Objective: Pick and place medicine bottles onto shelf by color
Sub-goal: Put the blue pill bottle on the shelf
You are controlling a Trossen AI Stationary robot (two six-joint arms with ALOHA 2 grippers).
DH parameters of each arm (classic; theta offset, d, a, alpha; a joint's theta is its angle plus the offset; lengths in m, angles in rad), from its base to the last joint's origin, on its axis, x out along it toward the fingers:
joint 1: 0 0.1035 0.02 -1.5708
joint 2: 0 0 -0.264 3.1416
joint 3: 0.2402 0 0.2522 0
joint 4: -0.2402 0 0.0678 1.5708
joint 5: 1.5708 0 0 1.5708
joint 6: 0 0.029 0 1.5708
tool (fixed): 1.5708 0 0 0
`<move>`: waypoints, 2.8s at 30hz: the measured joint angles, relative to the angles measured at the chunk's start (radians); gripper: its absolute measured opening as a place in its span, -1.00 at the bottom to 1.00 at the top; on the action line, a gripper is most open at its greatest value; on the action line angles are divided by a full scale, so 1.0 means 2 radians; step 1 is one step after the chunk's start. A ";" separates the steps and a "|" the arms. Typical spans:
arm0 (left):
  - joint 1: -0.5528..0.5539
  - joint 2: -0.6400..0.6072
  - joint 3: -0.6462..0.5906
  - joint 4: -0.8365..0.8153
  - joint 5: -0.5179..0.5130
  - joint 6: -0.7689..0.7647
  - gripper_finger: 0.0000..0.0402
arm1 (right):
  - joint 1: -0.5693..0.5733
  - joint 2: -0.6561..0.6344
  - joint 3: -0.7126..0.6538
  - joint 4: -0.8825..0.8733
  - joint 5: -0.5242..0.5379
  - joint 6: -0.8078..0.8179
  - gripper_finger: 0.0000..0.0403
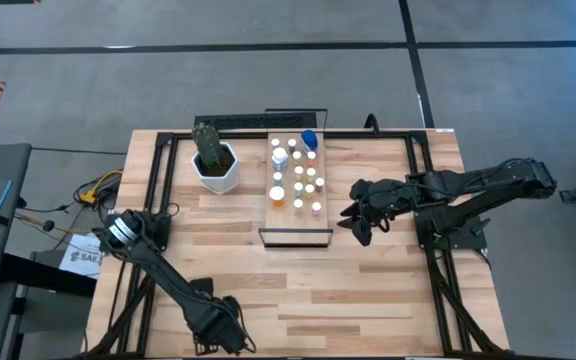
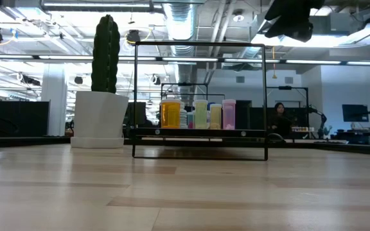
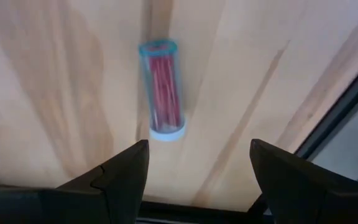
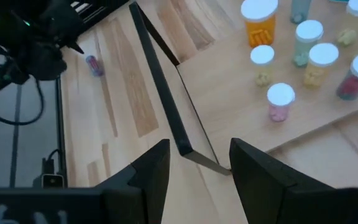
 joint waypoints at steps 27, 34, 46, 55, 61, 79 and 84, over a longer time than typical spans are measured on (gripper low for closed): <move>-0.031 -0.050 -0.160 0.189 -0.093 -0.106 0.32 | 0.048 0.000 0.000 0.035 0.097 0.092 -0.07; -0.033 -0.056 -0.189 0.219 -0.101 -0.150 0.32 | 0.048 0.001 0.000 0.046 0.097 0.091 -0.07; -0.035 -0.091 -0.241 0.256 -0.109 -0.215 0.32 | 0.048 0.057 0.000 0.051 0.097 0.090 -0.07; -0.038 -0.095 -0.247 0.250 -0.083 -0.076 0.08 | 0.048 0.108 0.000 0.066 0.088 0.103 -0.07; -0.039 -0.095 -0.247 0.248 -0.103 -0.051 -0.11 | 0.049 0.108 0.000 0.087 0.077 0.105 -0.07; -0.011 -0.142 -0.221 0.241 -0.116 -0.074 -0.56 | 0.055 0.062 0.078 0.069 0.068 0.010 -0.07; 0.027 -0.195 -0.202 0.239 -0.127 -0.093 -0.56 | 0.061 0.058 0.128 0.052 0.034 -0.043 -0.07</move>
